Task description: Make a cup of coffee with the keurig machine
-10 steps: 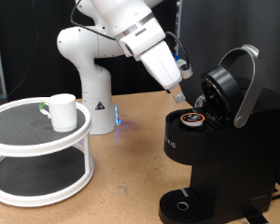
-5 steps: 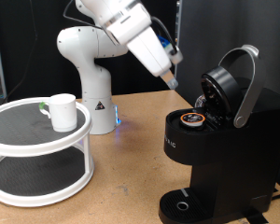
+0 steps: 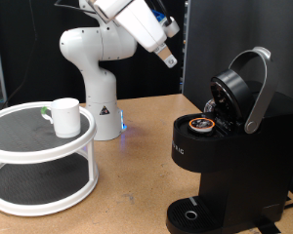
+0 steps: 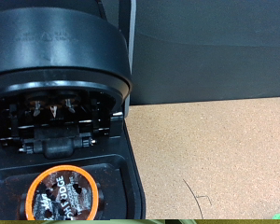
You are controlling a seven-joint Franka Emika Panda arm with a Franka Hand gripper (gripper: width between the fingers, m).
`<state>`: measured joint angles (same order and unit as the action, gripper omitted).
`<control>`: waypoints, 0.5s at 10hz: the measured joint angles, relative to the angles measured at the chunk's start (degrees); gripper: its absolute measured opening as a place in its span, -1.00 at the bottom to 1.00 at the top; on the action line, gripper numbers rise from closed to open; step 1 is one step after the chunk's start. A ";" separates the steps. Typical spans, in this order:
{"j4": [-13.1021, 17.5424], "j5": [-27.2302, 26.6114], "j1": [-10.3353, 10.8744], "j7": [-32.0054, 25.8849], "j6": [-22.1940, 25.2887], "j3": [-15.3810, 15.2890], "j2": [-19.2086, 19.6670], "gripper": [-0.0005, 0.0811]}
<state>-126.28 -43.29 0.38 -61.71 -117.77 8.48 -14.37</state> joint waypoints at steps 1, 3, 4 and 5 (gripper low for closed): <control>0.45 0.32 -0.23 0.03 0.88 0.08 0.00 0.99; 0.54 0.18 -0.38 0.03 1.25 0.05 0.02 0.99; 0.40 0.11 -0.29 0.03 1.25 -0.19 0.03 0.99; 0.31 -0.31 0.05 0.23 0.94 -0.74 0.03 0.99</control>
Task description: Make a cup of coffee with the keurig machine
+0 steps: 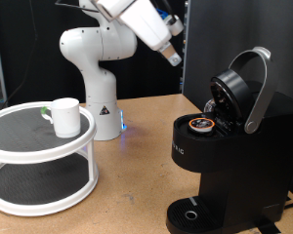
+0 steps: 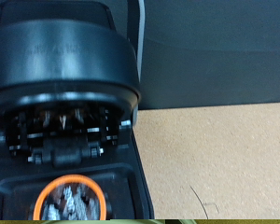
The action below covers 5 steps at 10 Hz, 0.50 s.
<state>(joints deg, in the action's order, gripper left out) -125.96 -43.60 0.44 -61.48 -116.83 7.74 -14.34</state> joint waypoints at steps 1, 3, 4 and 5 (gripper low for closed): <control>0.00 -0.15 0.40 0.76 -0.59 -1.02 0.00 0.99; 0.22 -0.15 1.48 2.69 -1.75 -3.64 -0.02 0.99; 0.30 -0.17 2.02 3.53 -2.96 -5.08 -0.03 0.99; 0.31 -0.18 2.51 4.65 -4.24 -6.43 -0.03 0.99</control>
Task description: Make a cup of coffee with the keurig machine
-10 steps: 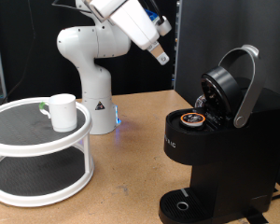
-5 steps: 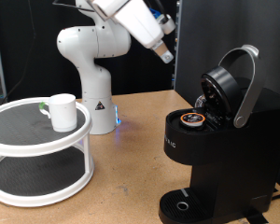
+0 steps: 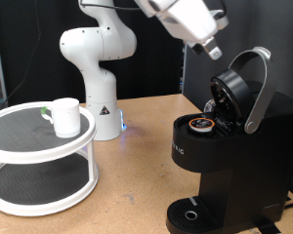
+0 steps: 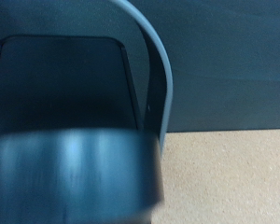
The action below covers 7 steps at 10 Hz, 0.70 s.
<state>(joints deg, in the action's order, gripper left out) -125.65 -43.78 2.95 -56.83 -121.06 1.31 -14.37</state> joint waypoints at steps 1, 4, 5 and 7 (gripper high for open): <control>0.00 -0.03 0.41 0.98 -1.17 -1.21 0.00 0.99; 0.00 -0.04 0.95 3.70 -3.36 -3.93 0.00 0.99; 0.03 -0.04 1.03 4.50 -3.71 -4.65 0.00 0.99; 0.17 -0.04 1.07 5.42 -4.16 -5.85 0.00 0.99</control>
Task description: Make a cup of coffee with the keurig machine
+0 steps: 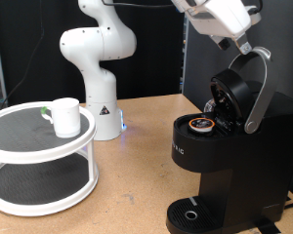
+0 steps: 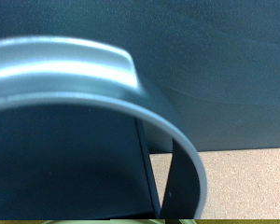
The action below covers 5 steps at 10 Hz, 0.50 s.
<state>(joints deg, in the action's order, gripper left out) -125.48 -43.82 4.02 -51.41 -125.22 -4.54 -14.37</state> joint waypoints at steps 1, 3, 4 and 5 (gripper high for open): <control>0.10 0.00 0.00 0.53 -0.31 -0.55 0.00 0.99; 0.22 0.00 0.01 1.48 -1.25 -1.50 0.00 0.57; 0.28 0.00 0.01 1.51 -1.52 -1.80 0.00 0.57; 0.37 0.00 0.01 1.52 -1.80 -2.08 -0.01 0.16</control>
<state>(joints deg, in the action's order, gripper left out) -125.11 -43.82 4.03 -49.89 -127.02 -6.62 -14.38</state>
